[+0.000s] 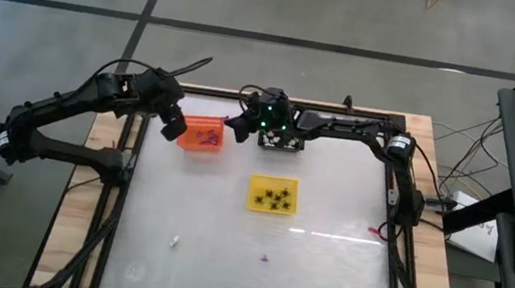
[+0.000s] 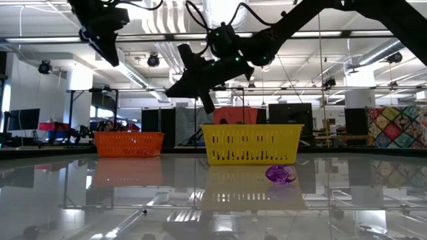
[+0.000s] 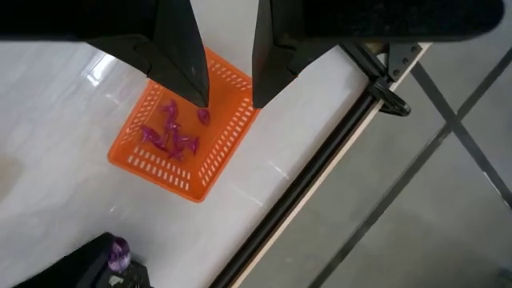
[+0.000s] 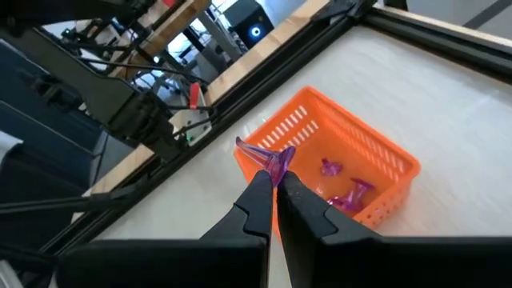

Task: Sort Halloween decoration
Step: Put the violet witch hat into the orange bin

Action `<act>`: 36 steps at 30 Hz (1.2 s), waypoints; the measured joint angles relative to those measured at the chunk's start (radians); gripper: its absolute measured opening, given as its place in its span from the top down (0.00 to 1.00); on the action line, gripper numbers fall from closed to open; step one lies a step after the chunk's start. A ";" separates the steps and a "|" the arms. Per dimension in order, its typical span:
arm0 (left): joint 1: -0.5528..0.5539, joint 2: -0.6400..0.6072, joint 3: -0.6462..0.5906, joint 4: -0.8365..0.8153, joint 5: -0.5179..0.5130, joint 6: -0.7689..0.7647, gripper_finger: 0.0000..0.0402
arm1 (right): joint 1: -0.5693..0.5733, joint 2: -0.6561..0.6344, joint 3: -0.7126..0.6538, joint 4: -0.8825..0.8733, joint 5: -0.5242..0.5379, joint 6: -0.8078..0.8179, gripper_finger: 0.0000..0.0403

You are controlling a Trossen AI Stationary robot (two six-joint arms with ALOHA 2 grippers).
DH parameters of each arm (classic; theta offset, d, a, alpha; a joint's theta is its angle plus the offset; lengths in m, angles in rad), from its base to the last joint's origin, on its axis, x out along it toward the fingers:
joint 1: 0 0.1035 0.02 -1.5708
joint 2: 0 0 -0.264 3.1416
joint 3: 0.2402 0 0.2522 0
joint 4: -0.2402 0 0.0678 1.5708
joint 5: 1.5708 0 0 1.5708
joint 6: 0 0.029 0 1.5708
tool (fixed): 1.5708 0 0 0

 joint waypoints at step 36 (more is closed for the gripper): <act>0.000 0.000 0.000 0.017 0.000 -0.020 0.80 | -0.005 0.408 0.657 -0.506 -0.200 -0.185 0.98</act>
